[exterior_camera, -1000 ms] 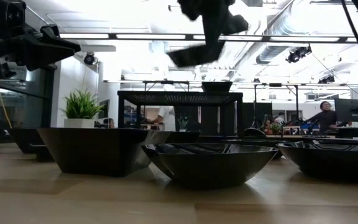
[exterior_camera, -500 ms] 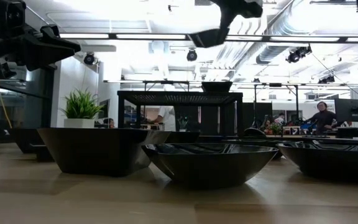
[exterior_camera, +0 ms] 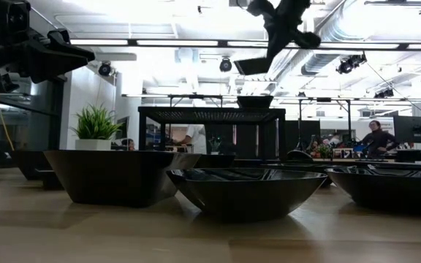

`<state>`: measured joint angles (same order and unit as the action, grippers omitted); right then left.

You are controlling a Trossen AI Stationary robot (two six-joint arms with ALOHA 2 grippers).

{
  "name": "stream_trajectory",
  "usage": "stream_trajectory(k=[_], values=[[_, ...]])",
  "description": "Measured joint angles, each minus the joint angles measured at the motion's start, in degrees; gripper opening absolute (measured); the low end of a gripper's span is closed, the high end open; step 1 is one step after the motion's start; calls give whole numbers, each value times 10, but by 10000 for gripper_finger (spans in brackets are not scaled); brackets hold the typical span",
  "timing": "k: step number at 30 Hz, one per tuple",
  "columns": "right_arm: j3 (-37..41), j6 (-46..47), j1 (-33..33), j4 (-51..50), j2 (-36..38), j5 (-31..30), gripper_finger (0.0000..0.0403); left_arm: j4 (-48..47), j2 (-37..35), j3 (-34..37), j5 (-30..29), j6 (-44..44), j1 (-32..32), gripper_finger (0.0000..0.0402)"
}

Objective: Pick & Place Mini shaped plates
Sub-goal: Stack the distorted square plate on top of the distorted square plate on the shelf

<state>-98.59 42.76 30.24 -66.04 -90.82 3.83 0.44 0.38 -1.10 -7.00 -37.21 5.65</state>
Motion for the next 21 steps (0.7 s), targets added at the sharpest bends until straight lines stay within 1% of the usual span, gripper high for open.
stream_trajectory(k=[5, 9, 15, 21], values=[[87, 10, 29, 83, 34, 41, 0, 0, 0, 0, 0, 0, 0, 120], [137, 21, 42, 112, 49, 62, 0, 0, 0, 0, 0, 0, 0, 120], [171, 22, 51, 143, 56, 74, 0, 0, 0, 0, 0, 0, 0, 120], [174, 22, 61, 163, 56, 78, 0, 0, 0, 0, 0, 0, 0, 120]])
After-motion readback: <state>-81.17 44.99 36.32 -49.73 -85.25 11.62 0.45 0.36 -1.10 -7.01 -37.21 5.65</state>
